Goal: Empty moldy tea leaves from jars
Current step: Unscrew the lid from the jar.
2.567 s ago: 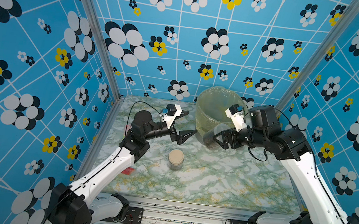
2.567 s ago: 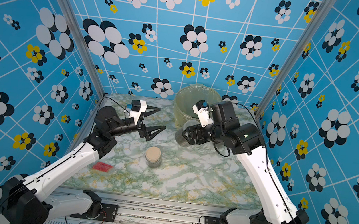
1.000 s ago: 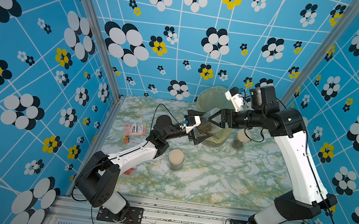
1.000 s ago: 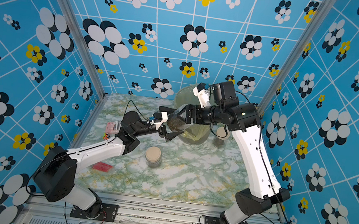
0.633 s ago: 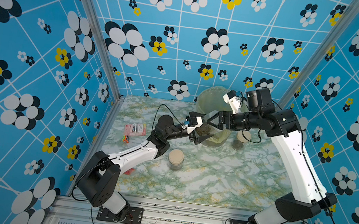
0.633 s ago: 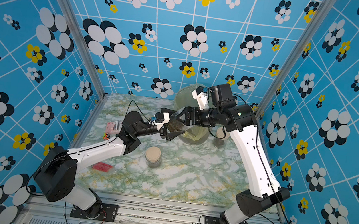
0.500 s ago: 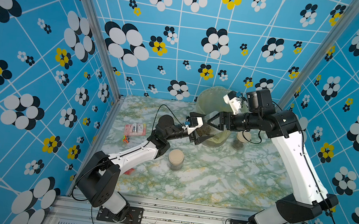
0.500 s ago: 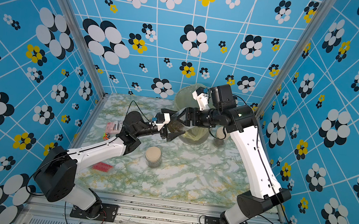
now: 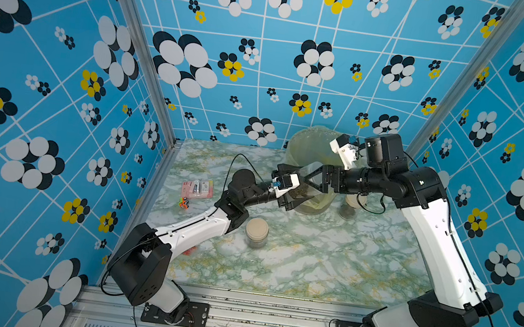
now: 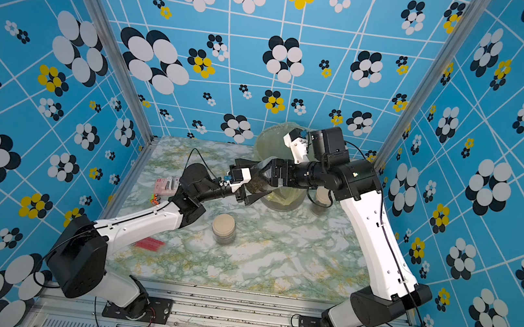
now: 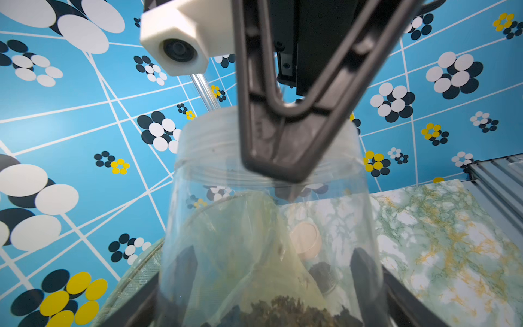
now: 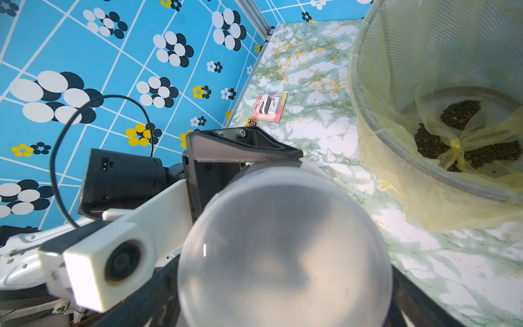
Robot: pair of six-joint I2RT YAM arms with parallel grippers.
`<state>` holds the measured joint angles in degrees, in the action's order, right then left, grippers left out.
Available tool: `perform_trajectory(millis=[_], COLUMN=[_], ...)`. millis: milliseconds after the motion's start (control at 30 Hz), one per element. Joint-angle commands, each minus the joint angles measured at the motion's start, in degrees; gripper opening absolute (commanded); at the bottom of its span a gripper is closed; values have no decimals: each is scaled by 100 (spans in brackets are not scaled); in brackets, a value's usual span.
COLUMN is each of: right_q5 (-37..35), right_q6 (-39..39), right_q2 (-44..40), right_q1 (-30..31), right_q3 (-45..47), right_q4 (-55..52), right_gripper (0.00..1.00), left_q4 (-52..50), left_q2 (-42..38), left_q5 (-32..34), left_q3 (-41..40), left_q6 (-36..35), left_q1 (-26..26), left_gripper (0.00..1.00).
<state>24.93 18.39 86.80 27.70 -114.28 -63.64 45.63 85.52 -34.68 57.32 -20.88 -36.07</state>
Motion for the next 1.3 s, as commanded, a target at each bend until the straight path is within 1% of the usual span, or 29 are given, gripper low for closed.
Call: perform_trajectory(millis=[0,167,467,633,867,1267], right_q5=[-234,-393,-217,-61,49,301], right_q6=[248,539,1079,1253,1349,1378], right_q2=[-258,-430,-402,-255,-12,351], right_q1=[20,14,16,-10,-215,-314], right_q3=[86,229,178,67,-127,-446], right_q4=[28,83,270,361,349,397], right_gripper=[99,99,99,99,99,99], left_q4=[-113,-125,73,153,381,451], left_q2=[-154,-136,-115,-129,-171,-107], left_q5=[412,675,1018,1104,1240,1216], left_q3=[16,12,44,69,-2,51], left_q6=[-558,-1095,-1928,-2187,-2472,-2667], left_q1=[-6,-5,-5,-3,-5,-19], left_gripper=[65,65,65,64,63,60])
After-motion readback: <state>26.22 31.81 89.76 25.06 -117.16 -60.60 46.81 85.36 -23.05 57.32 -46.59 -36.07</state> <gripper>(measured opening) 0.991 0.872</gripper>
